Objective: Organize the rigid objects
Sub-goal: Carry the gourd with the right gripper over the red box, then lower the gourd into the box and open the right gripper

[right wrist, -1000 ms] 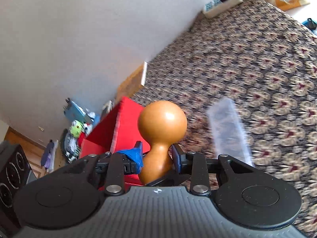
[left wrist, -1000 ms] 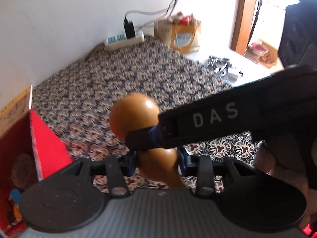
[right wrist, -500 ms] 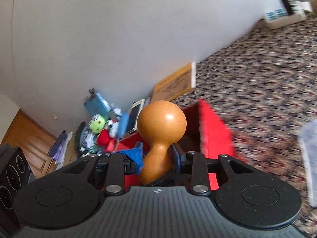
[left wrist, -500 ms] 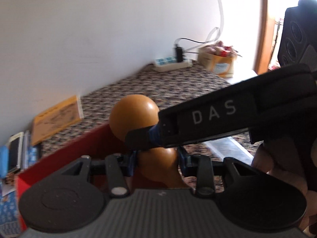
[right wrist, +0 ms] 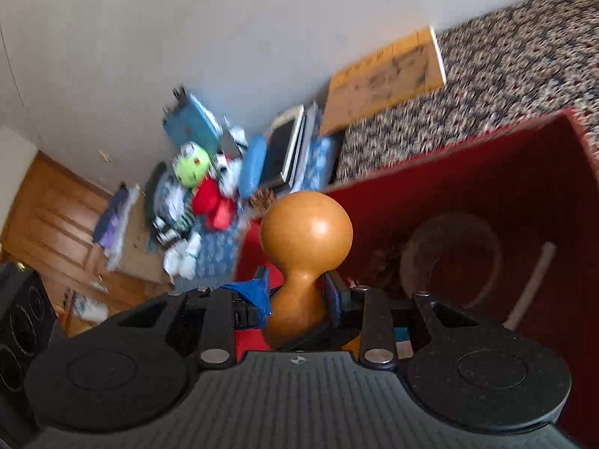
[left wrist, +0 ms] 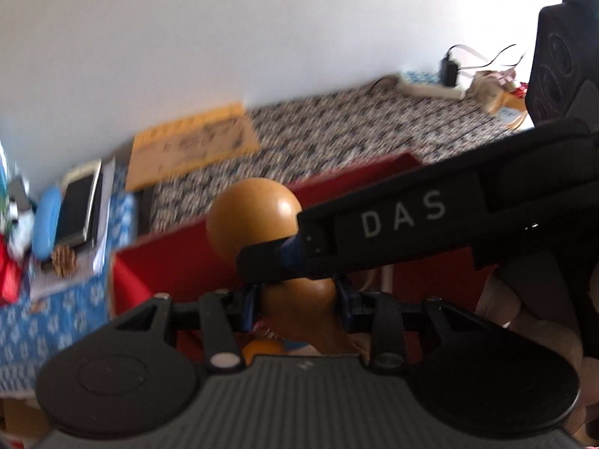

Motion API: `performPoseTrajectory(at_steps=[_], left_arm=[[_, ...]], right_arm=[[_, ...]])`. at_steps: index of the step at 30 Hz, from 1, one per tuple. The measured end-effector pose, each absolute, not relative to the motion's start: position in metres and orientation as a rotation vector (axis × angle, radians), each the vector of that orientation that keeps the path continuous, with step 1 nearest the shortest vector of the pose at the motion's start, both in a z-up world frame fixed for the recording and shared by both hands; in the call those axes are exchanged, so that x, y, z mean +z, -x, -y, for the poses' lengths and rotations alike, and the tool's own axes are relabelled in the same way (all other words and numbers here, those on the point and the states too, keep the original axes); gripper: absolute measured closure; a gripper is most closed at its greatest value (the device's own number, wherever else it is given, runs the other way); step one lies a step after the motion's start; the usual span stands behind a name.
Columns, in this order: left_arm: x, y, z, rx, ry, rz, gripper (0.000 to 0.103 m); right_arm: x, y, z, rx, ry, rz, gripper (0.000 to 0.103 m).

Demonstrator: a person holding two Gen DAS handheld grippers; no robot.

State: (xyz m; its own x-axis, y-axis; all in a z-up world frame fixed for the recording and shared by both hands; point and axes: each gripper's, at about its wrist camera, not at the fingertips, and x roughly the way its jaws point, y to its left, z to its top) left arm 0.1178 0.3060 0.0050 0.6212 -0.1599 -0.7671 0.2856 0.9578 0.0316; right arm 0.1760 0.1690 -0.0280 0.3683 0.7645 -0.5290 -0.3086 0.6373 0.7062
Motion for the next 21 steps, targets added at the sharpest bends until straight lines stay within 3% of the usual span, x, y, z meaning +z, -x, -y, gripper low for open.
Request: performPoseTrajectory(at_steps=[9,13,21], left_arm=[[-0.034,-0.122,-0.335,-0.210,-0.123,-0.997,0.067],[-0.034,-0.117,-0.344,-0.195,-0.108,-0.988,0.056],[-0.030,-0.108,-0.349,-0.159,-0.079,-0.980,0.056]], right_arm=[[-0.055,-0.179,-0.197,0.701,-0.445,-1.054,0.087],[-0.060,-0.180,-0.195,0.684,-0.470,-1.076,0.086],[-0.050,-0.168,-0.181,0.677,-0.484,-1.033,0.086]])
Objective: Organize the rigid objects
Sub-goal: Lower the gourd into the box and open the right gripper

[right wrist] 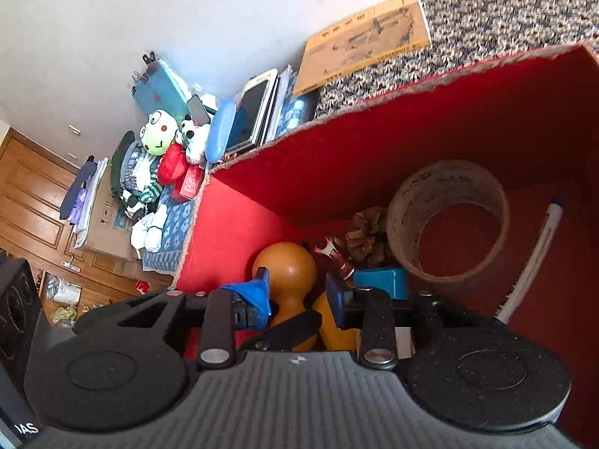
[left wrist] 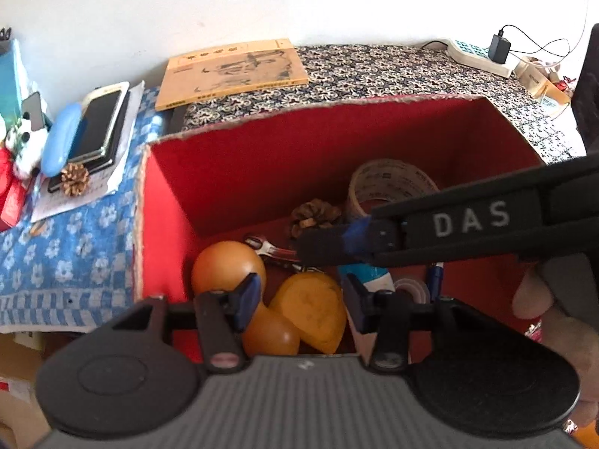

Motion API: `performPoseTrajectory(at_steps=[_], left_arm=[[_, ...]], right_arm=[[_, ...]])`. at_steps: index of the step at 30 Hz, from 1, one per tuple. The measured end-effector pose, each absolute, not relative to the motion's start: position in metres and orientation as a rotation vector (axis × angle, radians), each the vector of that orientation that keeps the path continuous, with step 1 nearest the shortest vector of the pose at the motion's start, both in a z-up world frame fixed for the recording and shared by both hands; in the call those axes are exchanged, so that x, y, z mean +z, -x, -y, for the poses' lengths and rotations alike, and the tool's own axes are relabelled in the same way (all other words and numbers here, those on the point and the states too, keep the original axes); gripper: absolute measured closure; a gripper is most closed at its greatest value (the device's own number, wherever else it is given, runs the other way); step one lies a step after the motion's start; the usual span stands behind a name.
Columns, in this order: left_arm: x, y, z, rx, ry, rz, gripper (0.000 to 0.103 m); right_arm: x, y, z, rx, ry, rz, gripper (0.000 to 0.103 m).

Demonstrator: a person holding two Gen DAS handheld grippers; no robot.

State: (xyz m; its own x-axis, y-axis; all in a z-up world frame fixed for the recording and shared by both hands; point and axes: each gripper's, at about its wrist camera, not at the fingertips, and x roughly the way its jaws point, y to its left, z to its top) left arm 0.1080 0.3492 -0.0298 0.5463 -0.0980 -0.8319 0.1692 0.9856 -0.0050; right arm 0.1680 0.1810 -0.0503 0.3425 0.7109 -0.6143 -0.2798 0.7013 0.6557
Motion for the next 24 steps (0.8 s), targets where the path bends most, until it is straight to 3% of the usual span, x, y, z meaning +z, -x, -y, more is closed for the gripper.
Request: performPoseTrajectory(at_steps=[24], left_arm=[[0.020,-0.065,-0.261,-0.021,-0.184,-0.885,0.046]], right_arm=[[0.003,-0.105,-0.099,0.648,-0.456,-0.806,0.086]])
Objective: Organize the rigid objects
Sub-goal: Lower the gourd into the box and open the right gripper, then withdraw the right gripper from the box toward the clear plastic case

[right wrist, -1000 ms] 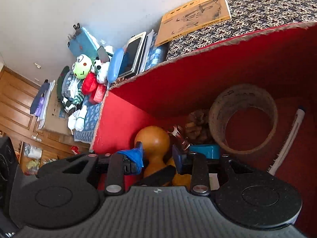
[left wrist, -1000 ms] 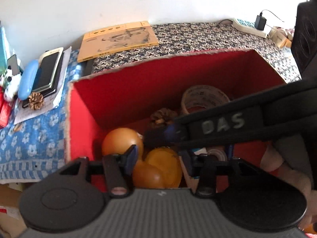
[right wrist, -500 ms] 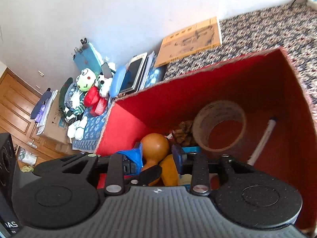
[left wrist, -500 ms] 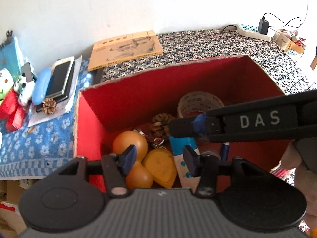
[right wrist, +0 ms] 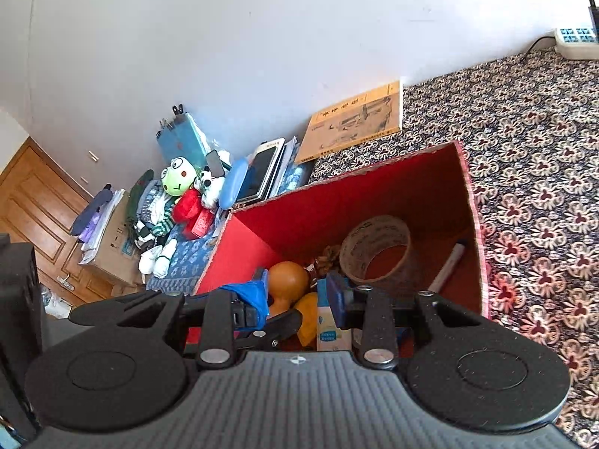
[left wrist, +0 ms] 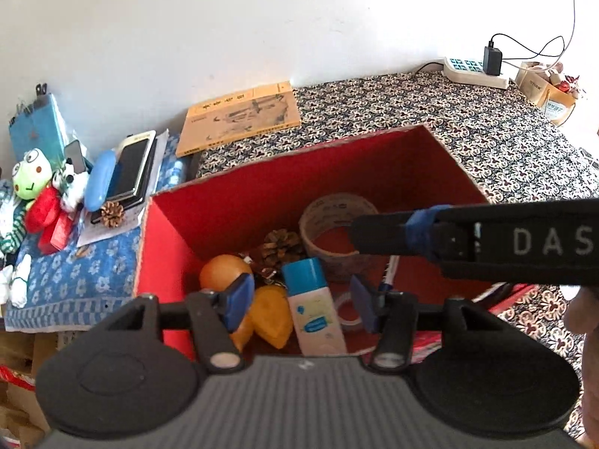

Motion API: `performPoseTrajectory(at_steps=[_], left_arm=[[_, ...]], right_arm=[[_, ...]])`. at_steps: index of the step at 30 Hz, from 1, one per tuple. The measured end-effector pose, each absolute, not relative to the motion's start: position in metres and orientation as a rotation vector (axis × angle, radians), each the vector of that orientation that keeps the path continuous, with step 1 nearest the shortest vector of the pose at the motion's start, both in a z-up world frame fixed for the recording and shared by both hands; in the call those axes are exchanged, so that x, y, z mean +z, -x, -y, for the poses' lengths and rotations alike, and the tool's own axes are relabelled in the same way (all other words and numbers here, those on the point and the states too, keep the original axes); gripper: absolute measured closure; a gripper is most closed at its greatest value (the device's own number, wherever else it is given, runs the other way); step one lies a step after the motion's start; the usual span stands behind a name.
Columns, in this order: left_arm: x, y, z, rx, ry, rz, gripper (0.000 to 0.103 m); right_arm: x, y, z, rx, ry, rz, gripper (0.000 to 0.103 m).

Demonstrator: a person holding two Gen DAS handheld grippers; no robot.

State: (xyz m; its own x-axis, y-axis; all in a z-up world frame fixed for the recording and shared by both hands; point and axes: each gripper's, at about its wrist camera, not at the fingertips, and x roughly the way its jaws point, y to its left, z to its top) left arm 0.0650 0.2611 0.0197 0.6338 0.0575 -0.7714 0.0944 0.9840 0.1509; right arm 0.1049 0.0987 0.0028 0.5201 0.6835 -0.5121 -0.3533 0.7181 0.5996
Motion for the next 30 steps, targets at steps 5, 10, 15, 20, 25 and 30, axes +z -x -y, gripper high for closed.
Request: performPoseTrajectory(at_steps=[5,10,15,20,25,30], left_arm=[[0.026,-0.055,-0.241,0.006,-0.173,-0.884,0.044],[0.031,-0.045,-0.220,0.034,-0.172,-0.877,0.044],[0.033,-0.038,-0.198,0.047,-0.168,-0.887,0.044],[0.027,-0.030,-0.169,0.048,-0.185,-0.899,0.044],[0.016,-0.027,-0.140,0.032,-0.185,-0.920,0.044],[0.002,-0.027,-0.112,0.021,-0.182,-0.949,0.044]], right_arm=[[0.007,-0.094,-0.082,0.672,-0.445,-0.798,0.086],[0.011,-0.082,-0.067,0.699,-0.402,-0.778,0.086],[0.010,-0.074,-0.049,0.693,-0.371,-0.772,0.086],[0.001,-0.071,-0.024,0.685,-0.367,-0.801,0.086],[-0.013,-0.066,0.003,0.646,-0.370,-0.821,0.086],[-0.031,-0.064,0.033,0.582,-0.380,-0.864,0.085]])
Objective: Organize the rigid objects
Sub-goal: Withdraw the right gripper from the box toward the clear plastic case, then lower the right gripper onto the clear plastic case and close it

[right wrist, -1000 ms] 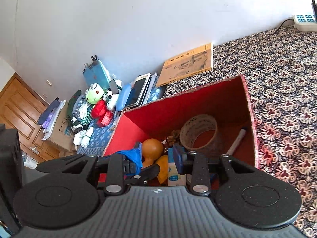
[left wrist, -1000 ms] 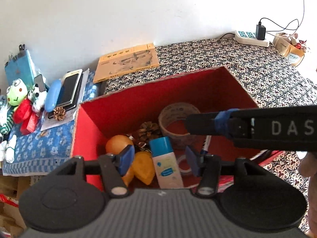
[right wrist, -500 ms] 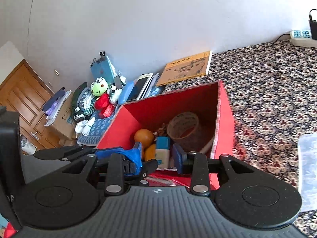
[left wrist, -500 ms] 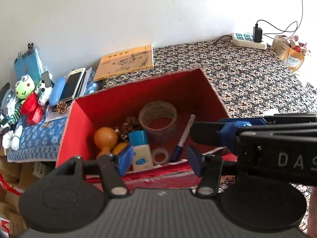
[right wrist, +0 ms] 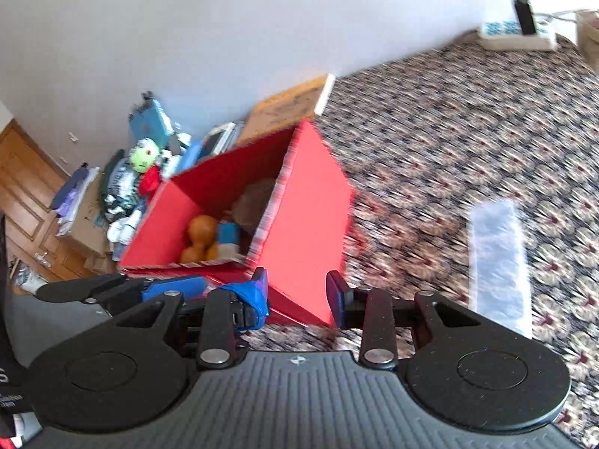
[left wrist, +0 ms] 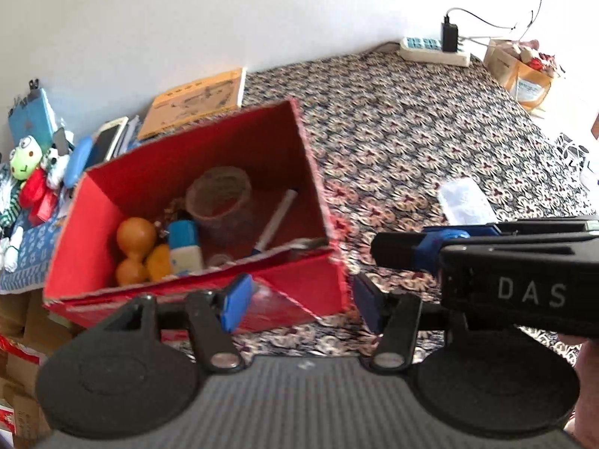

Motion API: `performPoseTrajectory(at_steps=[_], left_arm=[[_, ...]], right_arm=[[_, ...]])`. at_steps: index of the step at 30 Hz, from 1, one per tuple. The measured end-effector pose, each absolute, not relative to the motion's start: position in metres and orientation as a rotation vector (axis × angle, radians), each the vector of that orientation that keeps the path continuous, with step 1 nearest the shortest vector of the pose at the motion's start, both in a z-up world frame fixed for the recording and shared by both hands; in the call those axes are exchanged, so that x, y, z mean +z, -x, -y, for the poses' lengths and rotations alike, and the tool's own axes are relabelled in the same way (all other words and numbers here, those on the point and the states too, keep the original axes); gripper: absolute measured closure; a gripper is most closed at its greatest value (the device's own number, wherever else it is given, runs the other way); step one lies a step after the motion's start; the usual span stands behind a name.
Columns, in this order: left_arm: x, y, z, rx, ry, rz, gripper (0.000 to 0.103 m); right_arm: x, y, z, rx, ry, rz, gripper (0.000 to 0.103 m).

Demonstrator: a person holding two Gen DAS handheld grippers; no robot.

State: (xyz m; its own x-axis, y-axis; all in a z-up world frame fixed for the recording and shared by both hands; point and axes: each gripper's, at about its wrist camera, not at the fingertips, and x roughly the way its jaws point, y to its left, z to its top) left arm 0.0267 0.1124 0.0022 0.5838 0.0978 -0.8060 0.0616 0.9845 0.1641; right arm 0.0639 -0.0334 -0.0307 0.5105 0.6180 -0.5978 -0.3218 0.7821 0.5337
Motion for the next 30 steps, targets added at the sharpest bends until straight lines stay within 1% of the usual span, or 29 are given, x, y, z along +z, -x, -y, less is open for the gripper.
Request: performPoseTrajectory(at_steps=[9,18,30], left_arm=[[-0.025,-0.028,-0.068,0.030,-0.189,-1.005,0.044],[-0.058,-0.035,-0.042,0.018,-0.173,-1.091,0.043],[-0.078,-0.062,-0.012,-0.072,-0.201,-1.136,0.042]], right_arm=[[-0.060,-0.054,0.087,0.503,-0.367,-0.919,0.085],[-0.090,-0.047,0.140,0.403,-0.393,-0.972,0.085],[-0.103,-0.044,0.178,0.301,-0.467,-0.969,0.085]])
